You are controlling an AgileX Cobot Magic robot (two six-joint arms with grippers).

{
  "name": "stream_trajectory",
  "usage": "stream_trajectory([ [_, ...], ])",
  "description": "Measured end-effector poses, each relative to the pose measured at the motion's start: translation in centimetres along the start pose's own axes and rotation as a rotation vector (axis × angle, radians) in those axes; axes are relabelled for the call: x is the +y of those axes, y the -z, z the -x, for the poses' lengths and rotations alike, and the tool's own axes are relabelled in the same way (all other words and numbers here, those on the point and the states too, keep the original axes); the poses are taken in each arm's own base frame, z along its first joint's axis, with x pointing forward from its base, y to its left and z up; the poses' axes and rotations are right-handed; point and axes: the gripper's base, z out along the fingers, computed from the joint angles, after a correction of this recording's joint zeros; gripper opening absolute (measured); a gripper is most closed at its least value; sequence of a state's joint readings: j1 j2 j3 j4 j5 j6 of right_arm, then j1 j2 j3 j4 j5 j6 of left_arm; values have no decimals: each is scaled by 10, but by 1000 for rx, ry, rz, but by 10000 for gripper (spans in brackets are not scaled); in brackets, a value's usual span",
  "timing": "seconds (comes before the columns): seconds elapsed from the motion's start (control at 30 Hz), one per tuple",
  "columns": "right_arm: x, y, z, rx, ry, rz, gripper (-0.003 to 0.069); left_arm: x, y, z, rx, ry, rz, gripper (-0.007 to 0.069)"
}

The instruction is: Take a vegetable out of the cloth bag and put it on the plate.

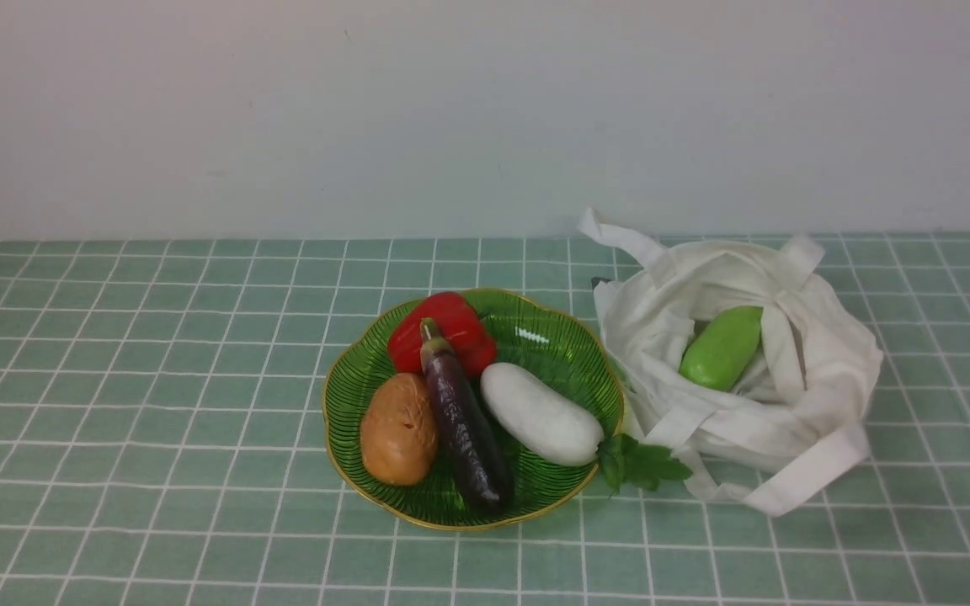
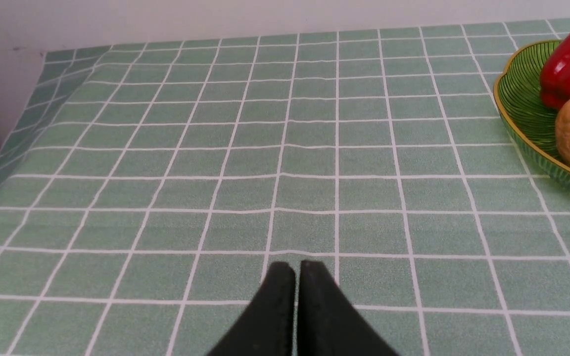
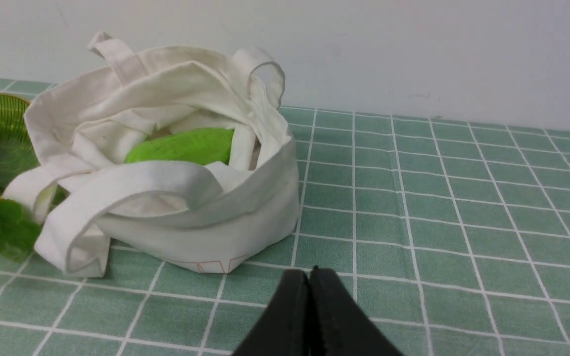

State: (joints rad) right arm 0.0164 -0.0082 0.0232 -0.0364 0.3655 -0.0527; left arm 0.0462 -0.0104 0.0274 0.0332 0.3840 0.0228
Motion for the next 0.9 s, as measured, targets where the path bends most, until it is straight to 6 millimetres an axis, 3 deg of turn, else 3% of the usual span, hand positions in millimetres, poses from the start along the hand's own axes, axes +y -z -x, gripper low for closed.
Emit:
stream_trajectory([
  [0.9,1,0,0,-3,18,24,-15,0,0,0,0,0,0,-8],
])
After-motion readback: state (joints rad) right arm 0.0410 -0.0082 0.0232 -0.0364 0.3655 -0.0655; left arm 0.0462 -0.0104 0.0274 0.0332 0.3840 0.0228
